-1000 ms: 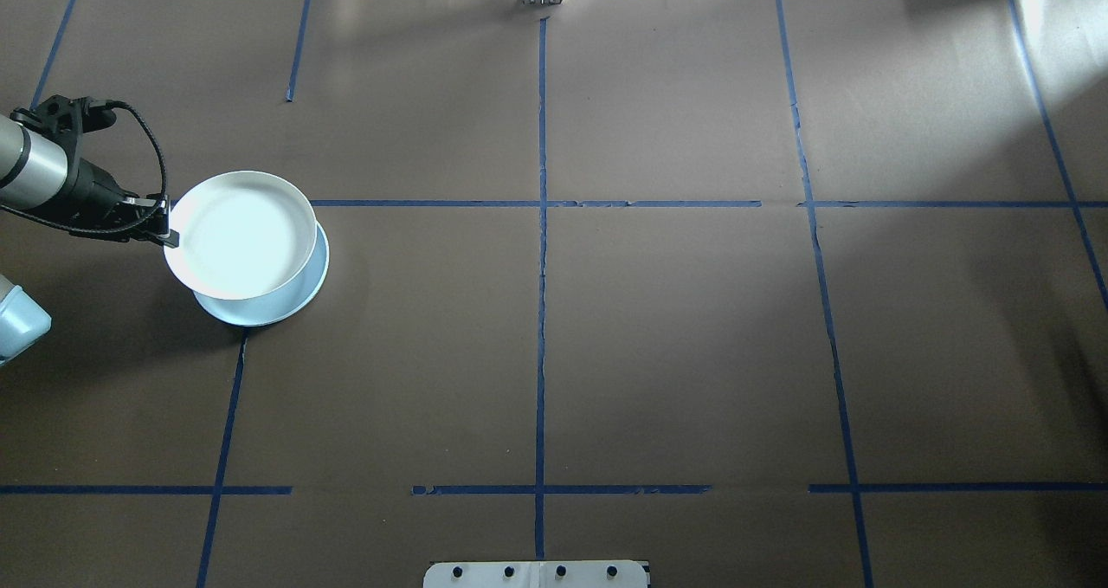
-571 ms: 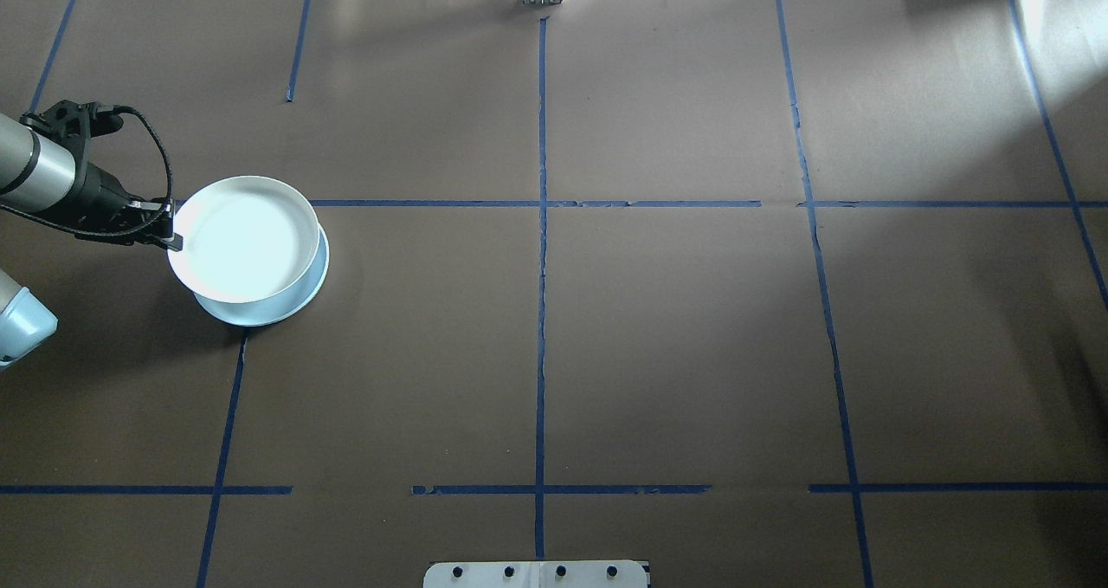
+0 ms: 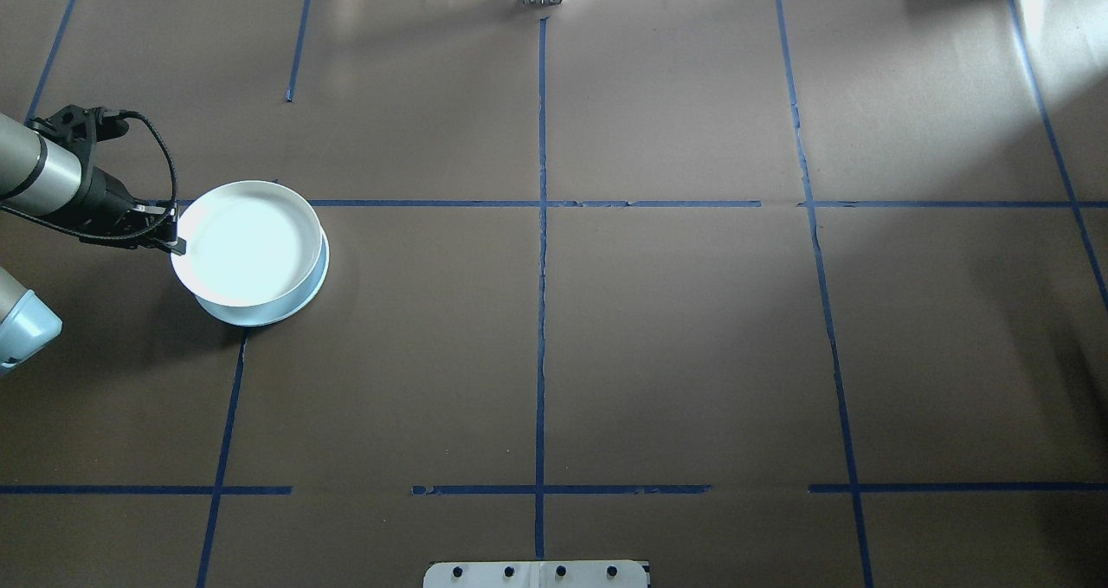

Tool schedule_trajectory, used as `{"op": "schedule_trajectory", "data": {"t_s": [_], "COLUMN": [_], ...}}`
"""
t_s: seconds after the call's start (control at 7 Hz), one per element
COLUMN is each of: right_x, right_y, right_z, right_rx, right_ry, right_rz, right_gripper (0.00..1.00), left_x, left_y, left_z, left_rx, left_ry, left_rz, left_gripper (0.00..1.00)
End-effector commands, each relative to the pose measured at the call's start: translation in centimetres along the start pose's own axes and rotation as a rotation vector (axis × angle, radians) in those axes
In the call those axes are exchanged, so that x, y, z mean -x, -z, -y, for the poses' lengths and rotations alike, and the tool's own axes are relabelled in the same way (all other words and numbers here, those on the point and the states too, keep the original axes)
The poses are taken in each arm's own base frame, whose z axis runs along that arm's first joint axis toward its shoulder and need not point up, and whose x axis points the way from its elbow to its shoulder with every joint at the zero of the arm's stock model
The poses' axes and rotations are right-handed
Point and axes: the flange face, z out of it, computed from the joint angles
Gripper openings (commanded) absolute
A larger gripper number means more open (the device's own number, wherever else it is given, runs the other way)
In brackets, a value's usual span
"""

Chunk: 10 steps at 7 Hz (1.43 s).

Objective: Stack plate in center

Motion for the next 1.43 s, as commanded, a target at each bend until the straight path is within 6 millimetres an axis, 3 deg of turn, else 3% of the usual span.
{"op": "schedule_trajectory", "data": {"t_s": [0.0,0.14,0.29,0.71,0.86,1.0,1.29], "right_x": [-0.1,0.0,0.0,0.0,-0.1,0.0,0.0], "right_y": [-0.1,0.0,0.0,0.0,-0.1,0.0,0.0], "right_z": [0.0,0.0,0.0,0.0,0.0,0.0,0.0], "right_rx": [0.001,0.000,0.000,0.000,0.001,0.000,0.000], "right_ry": [-0.001,0.000,0.000,0.000,-0.001,0.000,0.000], "right_rz": [0.000,0.000,0.000,0.000,0.000,0.000,0.000], "right_gripper": [1.00,1.00,1.00,1.00,1.00,1.00,1.00], "left_x": [0.0,0.0,0.0,0.4,0.8,3.5,11.4], "left_y": [-0.1,-0.1,-0.1,0.0,1.0,3.4,7.1], "left_z": [0.0,0.0,0.0,-0.3,0.1,2.1,3.1], "left_rx": [0.002,0.002,0.002,0.007,-0.009,-0.052,-0.063], "left_ry": [-0.001,-0.002,-0.004,-0.012,-0.018,-0.054,-0.127], "left_rz": [0.000,0.000,0.000,0.000,-0.002,0.017,0.107], "left_gripper": [0.22,0.33,0.52,0.62,0.66,0.70,0.74]}}
